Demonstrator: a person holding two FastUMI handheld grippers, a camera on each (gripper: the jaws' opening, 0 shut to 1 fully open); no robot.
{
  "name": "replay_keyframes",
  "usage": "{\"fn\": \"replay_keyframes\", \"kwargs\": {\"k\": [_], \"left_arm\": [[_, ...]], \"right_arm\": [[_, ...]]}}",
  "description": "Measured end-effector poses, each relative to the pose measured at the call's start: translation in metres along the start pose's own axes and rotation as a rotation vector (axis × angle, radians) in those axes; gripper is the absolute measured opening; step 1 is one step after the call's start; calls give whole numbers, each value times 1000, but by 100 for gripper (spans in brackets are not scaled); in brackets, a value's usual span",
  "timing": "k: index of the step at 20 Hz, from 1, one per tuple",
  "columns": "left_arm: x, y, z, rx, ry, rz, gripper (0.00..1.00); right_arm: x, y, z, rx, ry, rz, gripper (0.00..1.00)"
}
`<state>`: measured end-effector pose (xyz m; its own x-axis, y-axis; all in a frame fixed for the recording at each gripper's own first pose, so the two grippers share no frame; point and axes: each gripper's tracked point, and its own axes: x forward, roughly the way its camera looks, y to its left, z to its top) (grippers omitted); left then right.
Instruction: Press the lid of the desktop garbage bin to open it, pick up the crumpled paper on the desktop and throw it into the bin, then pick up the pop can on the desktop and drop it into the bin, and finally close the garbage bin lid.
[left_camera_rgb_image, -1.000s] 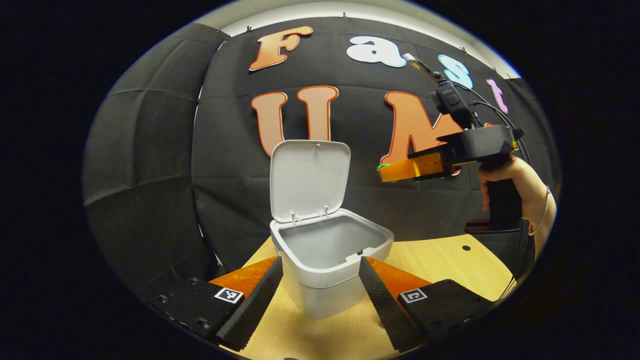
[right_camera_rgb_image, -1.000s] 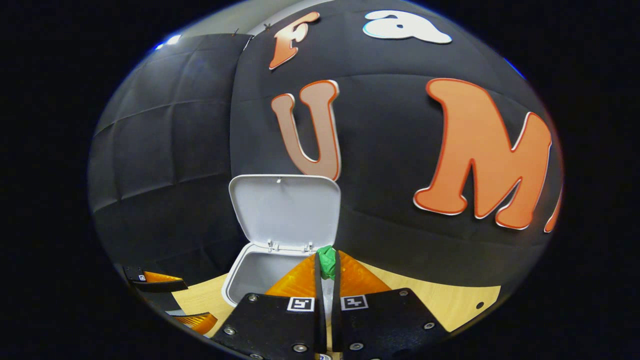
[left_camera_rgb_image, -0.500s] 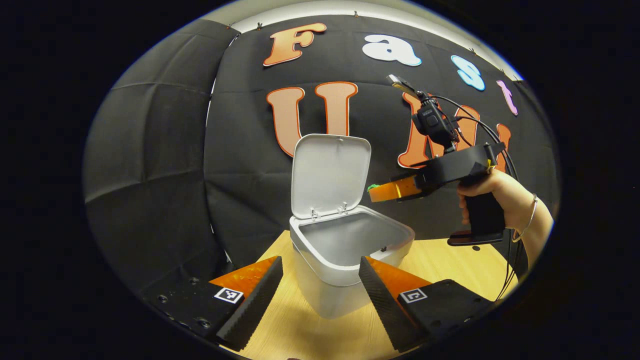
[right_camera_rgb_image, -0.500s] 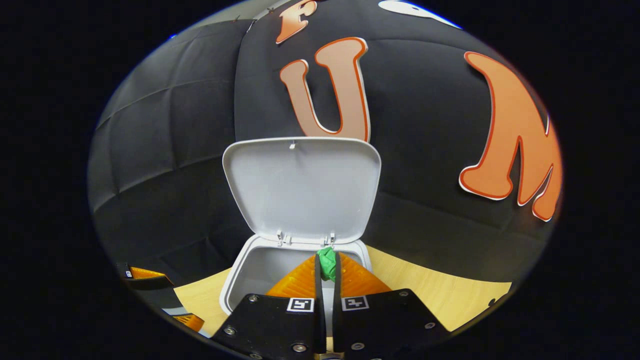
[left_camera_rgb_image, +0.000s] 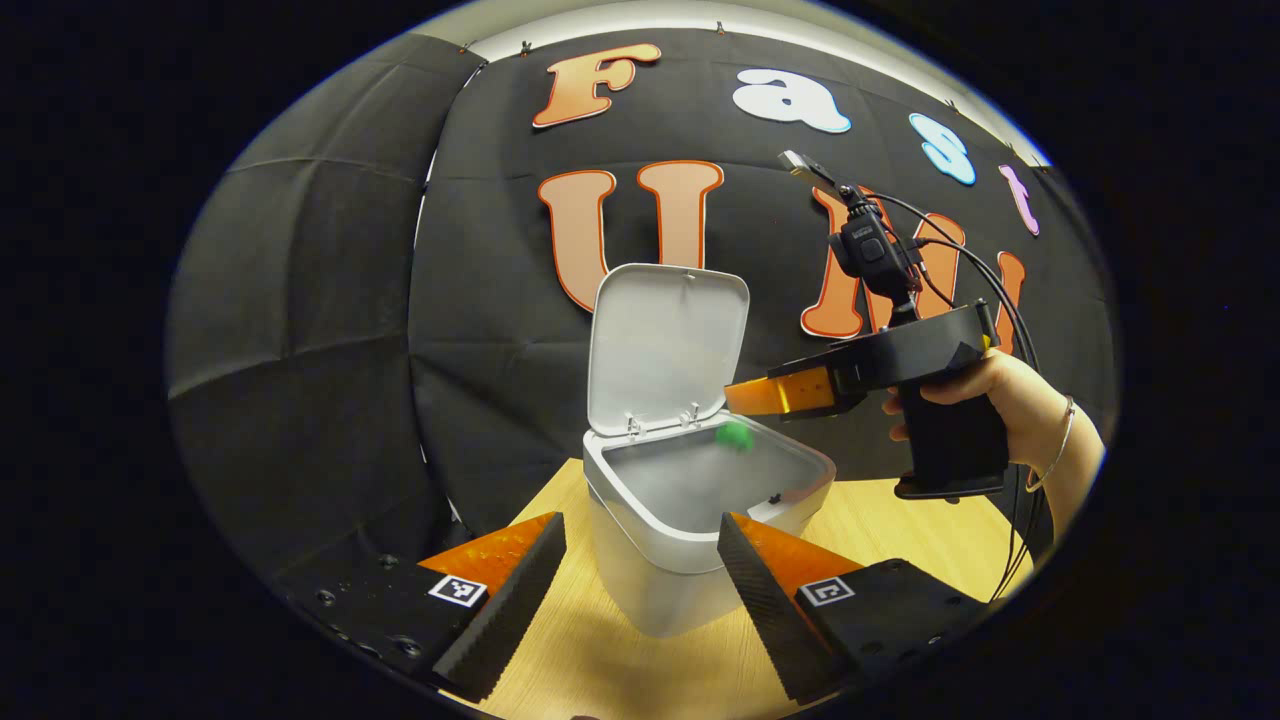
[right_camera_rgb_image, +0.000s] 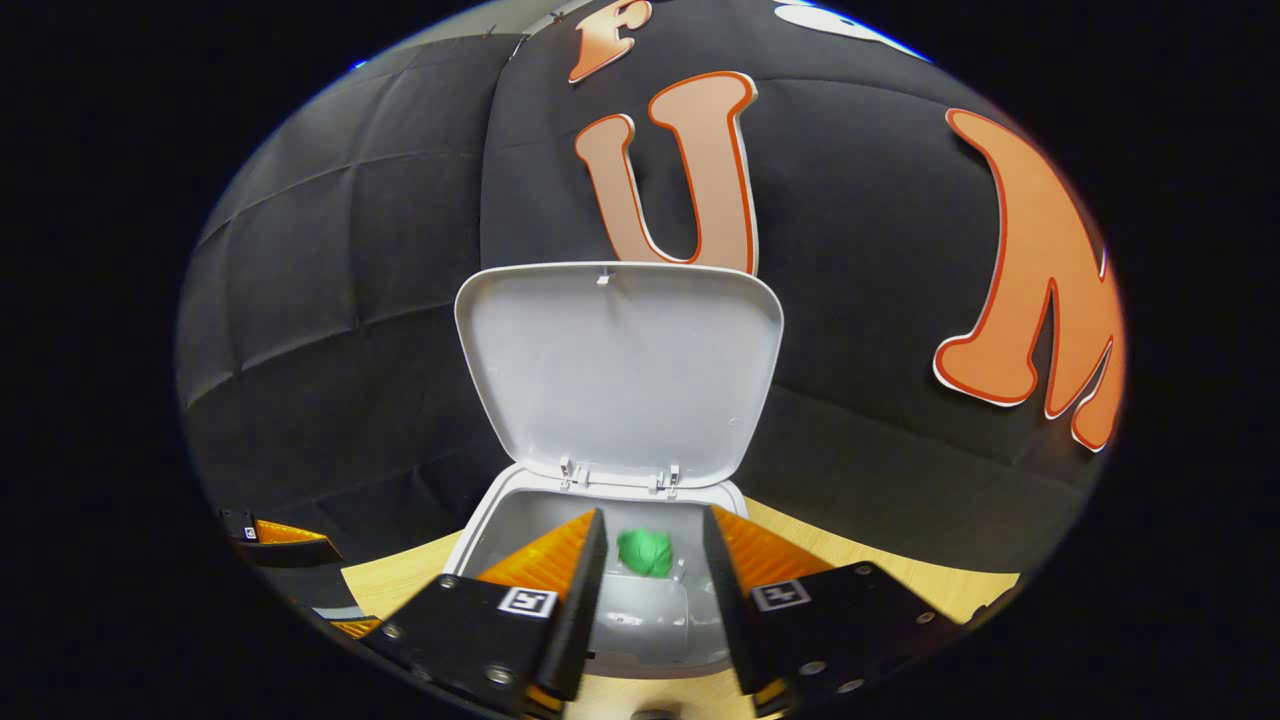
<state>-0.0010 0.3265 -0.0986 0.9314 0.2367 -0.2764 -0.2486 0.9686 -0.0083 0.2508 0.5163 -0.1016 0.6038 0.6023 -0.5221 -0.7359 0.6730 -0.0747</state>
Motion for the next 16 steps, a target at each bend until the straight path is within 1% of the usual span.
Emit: {"fn": "replay_keyframes", "kwargs": {"k": [1, 2, 3, 4, 6, 8, 12, 16], "left_arm": [[-2, 0, 0, 0, 0, 0, 97], [-3, 0, 1, 0, -1, 0, 97], [-4, 2, 1, 0, -3, 3, 97], [-4, 2, 2, -1, -6, 4, 97], [-2, 3, 0, 1, -5, 9, 97], [-3, 3, 0, 2, -5, 8, 97], [-2, -1, 0, 6, -6, 2, 97], [-5, -13, 4, 4, -17, -19, 97]], "right_arm": [[-1, -1, -2, -3, 2, -8, 56], [0, -1, -1, -2, -3, -10, 86], [-1, 1, 0, 6, -11, -5, 92], [-1, 5, 0, 19, -18, 6, 95], [-2, 9, 0, 38, -20, 22, 94], [-4, 6, 1, 28, -32, 13, 94], [-20, -4, -1, 31, -55, -9, 95], [-42, -31, -7, 52, -69, -63, 95]]}}
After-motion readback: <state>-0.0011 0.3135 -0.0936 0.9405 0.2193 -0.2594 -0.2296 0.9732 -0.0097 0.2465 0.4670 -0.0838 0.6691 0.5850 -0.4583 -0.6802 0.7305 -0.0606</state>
